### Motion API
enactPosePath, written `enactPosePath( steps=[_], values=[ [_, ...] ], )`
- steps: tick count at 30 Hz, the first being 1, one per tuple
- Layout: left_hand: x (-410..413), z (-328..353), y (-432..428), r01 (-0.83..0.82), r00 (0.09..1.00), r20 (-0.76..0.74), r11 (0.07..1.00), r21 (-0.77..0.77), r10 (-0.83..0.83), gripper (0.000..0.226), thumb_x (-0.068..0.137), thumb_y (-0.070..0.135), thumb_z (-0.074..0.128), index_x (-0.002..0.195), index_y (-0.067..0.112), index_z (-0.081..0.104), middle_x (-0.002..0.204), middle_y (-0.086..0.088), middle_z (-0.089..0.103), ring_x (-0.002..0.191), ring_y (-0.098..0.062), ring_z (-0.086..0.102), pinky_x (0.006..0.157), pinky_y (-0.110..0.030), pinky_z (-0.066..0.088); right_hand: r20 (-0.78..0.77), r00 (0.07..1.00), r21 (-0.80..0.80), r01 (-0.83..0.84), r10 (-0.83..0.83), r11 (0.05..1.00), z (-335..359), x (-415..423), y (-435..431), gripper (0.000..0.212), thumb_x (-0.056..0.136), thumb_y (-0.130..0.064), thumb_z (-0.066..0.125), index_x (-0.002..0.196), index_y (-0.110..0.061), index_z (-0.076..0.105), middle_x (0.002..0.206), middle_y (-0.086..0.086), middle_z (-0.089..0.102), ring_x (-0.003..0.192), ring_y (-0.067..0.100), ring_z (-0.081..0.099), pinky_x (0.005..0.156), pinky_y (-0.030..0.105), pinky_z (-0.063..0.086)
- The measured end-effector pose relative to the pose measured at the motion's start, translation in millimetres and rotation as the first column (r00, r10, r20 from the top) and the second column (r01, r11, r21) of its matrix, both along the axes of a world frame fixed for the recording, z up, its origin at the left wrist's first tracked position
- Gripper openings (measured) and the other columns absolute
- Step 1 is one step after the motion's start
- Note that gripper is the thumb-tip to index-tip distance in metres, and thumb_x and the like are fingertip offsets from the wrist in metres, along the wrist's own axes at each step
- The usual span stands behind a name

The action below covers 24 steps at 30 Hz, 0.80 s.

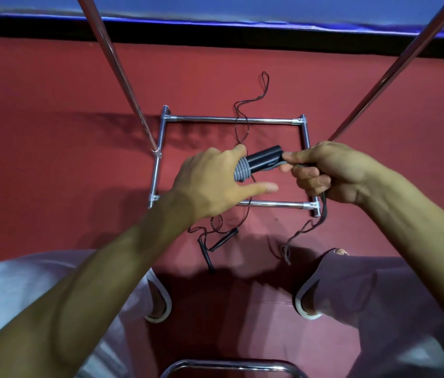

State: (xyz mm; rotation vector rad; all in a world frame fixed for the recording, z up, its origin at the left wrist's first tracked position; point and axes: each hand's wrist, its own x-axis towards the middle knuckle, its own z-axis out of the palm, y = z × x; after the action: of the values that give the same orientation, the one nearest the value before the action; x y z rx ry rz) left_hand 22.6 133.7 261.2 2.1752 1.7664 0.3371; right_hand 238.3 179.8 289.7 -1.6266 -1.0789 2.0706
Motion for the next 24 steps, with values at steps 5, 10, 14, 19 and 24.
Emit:
enactPosePath(
  steps=[5,10,14,19,24],
  values=[
    [7,-10,-1,0.031,0.993,-0.116,0.999,0.012,-0.029,0.064,0.074,0.084,0.042,0.096,0.024,0.052,0.070,0.003,0.051,0.075,-0.034,0.058,0.064,-0.035,0.035,-0.041,0.981,0.063,-0.186,0.188,0.981,-1,-19,-14,0.031,0.103,-0.016,0.052,0.086,0.005,0.068,0.044,-0.001,0.031,0.031,0.006,0.022,0.036,0.019,0.011],
    [9,-12,-5,0.098,0.986,-0.131,0.993,-0.059,-0.105,0.065,0.077,0.078,0.032,0.091,0.020,0.057,0.075,0.000,0.052,0.080,-0.035,0.060,0.065,-0.037,0.036,0.021,0.920,0.173,-0.390,0.392,0.904,3,-13,-15,0.031,0.100,-0.017,0.061,0.078,0.000,0.074,0.045,0.004,0.041,0.035,0.010,0.031,0.037,0.020,0.022],
    [8,-12,-7,0.143,0.986,-0.067,0.982,-0.122,-0.152,0.059,0.086,0.078,0.046,0.075,0.021,0.051,0.064,0.004,0.049,0.062,-0.026,0.052,0.059,-0.036,0.036,0.358,0.773,0.457,-0.634,0.523,0.624,13,1,-11,0.012,0.088,-0.010,0.078,0.080,-0.004,0.074,0.057,0.005,0.064,0.048,0.016,0.054,0.048,0.026,0.043],
    [3,-11,-9,0.203,0.969,0.209,0.909,-0.363,-0.132,0.069,0.077,0.083,0.053,0.065,0.015,0.047,0.054,0.006,0.042,0.048,-0.021,0.041,0.052,-0.041,0.040,0.440,0.789,0.636,-0.611,0.429,0.472,18,8,-3,0.010,0.080,-0.021,0.087,0.084,-0.015,0.080,0.073,0.002,0.076,0.065,0.030,0.071,0.060,0.042,0.057],
    [1,9,-4,0.353,0.862,0.498,0.811,-0.467,-0.088,0.065,0.083,0.066,0.062,0.062,0.006,0.047,0.051,0.005,0.032,0.049,-0.017,0.029,0.051,-0.035,0.026,0.259,0.870,0.720,-0.463,0.419,0.517,13,13,3,0.024,0.081,-0.024,0.083,0.085,-0.002,0.075,0.071,0.028,0.065,0.060,0.025,0.054,0.055,0.037,0.045]
  ],
)
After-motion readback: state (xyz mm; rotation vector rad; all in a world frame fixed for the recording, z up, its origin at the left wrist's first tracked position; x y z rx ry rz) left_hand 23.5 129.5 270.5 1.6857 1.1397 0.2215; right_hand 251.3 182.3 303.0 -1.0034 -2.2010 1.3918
